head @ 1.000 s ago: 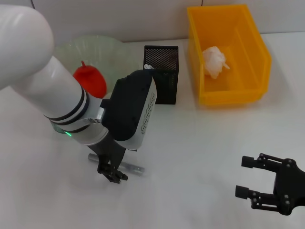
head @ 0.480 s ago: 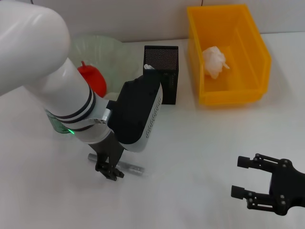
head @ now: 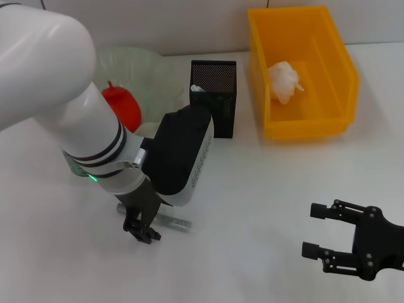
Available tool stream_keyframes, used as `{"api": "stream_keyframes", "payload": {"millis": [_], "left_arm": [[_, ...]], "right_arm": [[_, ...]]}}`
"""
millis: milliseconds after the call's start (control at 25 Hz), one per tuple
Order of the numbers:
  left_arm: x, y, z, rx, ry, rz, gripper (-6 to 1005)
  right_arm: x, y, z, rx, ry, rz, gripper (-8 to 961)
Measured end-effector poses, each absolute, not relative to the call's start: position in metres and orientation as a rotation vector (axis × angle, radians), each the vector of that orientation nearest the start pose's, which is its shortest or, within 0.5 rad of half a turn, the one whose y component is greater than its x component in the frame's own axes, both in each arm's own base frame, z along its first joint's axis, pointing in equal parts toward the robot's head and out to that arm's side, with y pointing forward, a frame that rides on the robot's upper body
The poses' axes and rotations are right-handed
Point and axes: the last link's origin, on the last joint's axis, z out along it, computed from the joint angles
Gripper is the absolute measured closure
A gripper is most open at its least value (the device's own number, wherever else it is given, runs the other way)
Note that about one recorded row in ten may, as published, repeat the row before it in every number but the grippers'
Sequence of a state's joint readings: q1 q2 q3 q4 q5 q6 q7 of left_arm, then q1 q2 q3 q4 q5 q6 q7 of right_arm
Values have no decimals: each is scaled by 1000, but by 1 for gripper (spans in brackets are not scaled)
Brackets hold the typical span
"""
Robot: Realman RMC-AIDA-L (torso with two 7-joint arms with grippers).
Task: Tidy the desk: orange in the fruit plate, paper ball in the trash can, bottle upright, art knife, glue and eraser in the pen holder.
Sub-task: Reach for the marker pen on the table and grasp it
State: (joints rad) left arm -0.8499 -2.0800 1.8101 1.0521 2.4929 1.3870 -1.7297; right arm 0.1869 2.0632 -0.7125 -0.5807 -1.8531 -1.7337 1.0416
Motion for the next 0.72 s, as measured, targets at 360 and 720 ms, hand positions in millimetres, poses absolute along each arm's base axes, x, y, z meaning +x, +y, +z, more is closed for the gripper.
{"api": "stream_keyframes", "payload": {"millis": [360, 720], "left_arm": [[-139, 348, -94, -2971, 751, 930, 416], [-139, 349, -95, -2970, 748, 937, 600]], "right_arm": [[330, 217, 2, -2614, 580, 850, 182], [329, 222, 0, -2630, 575, 832, 183]]}}
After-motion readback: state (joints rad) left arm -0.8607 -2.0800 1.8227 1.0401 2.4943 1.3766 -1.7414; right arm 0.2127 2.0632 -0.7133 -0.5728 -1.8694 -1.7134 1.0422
